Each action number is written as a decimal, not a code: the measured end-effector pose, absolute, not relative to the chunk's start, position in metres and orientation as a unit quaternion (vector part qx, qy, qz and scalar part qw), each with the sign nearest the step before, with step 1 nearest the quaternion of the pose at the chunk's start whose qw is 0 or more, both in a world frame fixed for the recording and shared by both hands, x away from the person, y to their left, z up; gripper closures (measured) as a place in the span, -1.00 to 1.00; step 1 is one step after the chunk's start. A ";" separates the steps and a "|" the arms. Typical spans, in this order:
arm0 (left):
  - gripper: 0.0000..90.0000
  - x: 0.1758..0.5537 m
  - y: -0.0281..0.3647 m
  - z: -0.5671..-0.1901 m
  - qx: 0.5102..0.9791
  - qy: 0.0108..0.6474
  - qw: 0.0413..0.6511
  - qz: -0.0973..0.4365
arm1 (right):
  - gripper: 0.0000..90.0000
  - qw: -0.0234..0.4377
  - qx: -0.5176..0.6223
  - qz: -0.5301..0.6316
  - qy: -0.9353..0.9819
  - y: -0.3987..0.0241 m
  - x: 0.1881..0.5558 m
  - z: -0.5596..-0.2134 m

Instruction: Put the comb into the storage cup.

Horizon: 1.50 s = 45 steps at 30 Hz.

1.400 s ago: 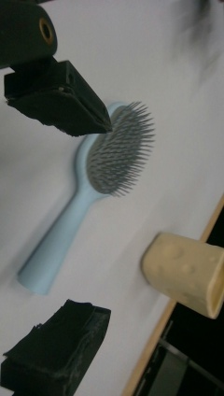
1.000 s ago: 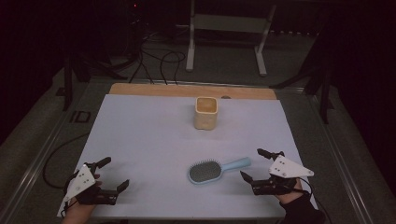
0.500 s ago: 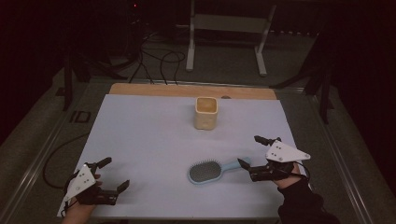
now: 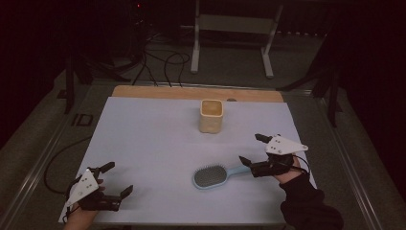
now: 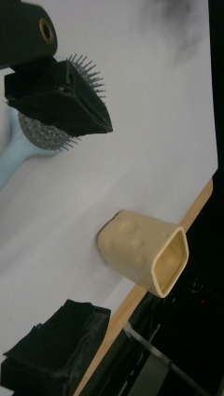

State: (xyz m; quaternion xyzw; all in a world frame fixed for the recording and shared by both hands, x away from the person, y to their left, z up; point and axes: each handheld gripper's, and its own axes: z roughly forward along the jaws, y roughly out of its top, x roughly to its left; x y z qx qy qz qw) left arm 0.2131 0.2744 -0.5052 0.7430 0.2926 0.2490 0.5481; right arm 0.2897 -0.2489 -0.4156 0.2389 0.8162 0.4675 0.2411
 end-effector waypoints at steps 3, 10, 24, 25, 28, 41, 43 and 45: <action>-1.00 0.213 0.274 -0.505 0.743 0.292 0.549 0.249 | -0.78 0.241 0.238 0.463 0.819 -0.248 0.293 -0.417; -1.00 0.213 0.275 -0.505 0.743 0.292 0.548 0.249 | -0.77 0.224 0.242 0.448 0.831 -0.243 0.308 -0.427; -1.00 0.213 0.274 -0.504 0.743 0.291 0.548 0.249 | -0.51 0.191 0.265 0.420 0.847 -0.247 0.328 -0.459; -1.00 0.213 0.274 -0.505 0.743 0.290 0.549 0.248 | -0.48 0.189 0.266 0.417 0.848 -0.248 0.328 -0.460; -1.00 0.213 0.274 -0.505 0.744 0.291 0.548 0.248 | -0.45 0.184 0.269 0.405 0.854 -0.250 0.332 -0.465; -1.00 0.214 0.274 -0.505 0.744 0.290 0.549 0.247 | 0.53 0.187 0.290 0.347 0.872 -0.253 0.340 -0.484; -1.00 0.214 0.274 -0.505 0.744 0.290 0.548 0.246 | 0.73 0.190 0.288 0.333 0.877 -0.252 0.342 -0.485; -1.00 0.213 0.274 -0.506 0.746 0.291 0.546 0.245 | 0.94 0.191 0.289 0.318 0.883 -0.253 0.343 -0.486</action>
